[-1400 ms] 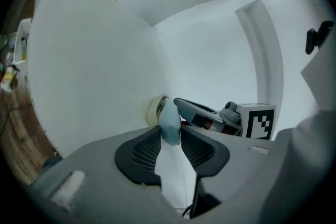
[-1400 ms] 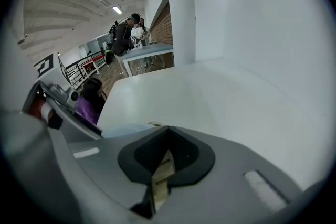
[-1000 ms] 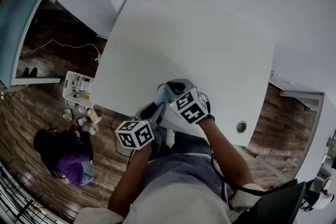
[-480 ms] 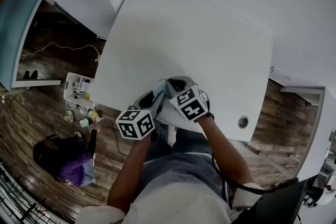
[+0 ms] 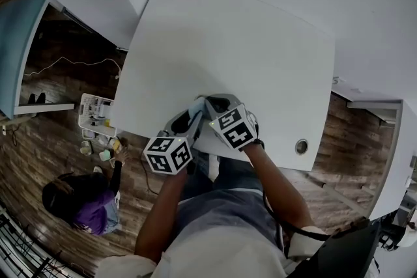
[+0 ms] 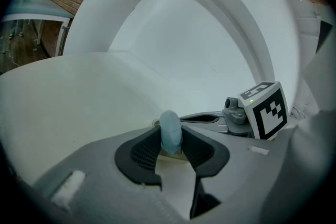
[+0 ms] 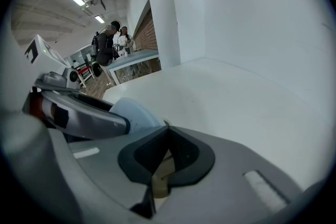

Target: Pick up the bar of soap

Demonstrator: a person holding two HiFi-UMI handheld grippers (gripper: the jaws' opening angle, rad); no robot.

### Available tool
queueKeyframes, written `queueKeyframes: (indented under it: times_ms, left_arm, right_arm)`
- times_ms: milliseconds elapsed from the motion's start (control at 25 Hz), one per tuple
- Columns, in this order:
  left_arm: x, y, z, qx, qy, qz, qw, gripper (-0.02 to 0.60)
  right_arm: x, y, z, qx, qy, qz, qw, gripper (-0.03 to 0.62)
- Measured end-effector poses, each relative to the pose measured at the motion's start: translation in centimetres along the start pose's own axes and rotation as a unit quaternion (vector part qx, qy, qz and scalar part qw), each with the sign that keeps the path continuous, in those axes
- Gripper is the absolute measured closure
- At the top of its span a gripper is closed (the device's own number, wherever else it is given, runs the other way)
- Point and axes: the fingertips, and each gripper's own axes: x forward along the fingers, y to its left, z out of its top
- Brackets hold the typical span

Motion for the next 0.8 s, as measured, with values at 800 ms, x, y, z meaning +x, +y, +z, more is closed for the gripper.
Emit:
queueKeyframes:
  times_ms: [800]
  left_arm:
    - [-0.6,-1.0,0.8,0.008,-0.018,-0.002,0.9998,0.46]
  right_arm:
    - [-1.3,0.3,0.1,0.009,-0.009,-0.004,1.0,0.591]
